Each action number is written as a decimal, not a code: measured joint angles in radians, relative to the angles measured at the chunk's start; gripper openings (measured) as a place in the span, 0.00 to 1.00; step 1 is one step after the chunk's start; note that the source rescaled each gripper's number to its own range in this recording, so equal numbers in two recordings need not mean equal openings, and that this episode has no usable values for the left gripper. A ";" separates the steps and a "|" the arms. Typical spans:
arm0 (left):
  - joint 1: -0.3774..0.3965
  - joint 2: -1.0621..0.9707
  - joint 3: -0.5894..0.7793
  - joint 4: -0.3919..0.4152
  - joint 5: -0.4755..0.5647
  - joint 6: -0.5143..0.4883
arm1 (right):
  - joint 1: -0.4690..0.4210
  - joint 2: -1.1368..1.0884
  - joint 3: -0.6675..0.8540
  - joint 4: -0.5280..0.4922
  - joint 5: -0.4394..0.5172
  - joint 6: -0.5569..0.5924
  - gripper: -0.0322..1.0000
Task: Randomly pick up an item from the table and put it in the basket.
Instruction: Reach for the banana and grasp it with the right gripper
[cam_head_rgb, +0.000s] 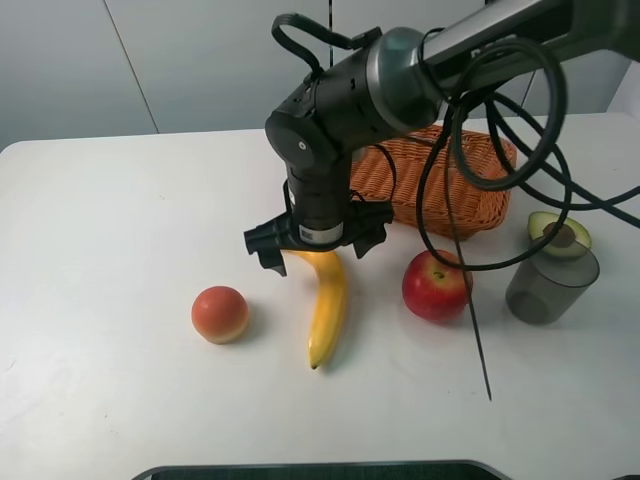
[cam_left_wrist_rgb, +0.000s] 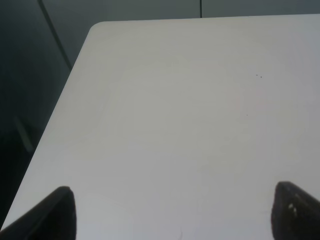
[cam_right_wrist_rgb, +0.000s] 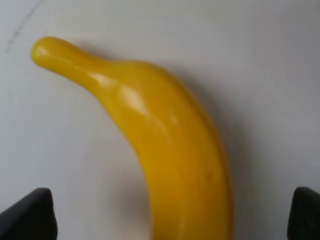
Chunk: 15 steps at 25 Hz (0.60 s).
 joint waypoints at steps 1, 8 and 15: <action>0.000 0.000 0.000 0.000 0.000 0.000 | 0.000 0.008 0.000 0.000 0.000 0.003 1.00; 0.000 0.000 0.000 0.000 0.000 0.000 | -0.008 0.037 0.000 0.000 0.000 0.003 1.00; 0.000 0.000 0.000 0.000 0.000 0.000 | -0.008 0.038 0.000 0.000 -0.002 0.003 0.62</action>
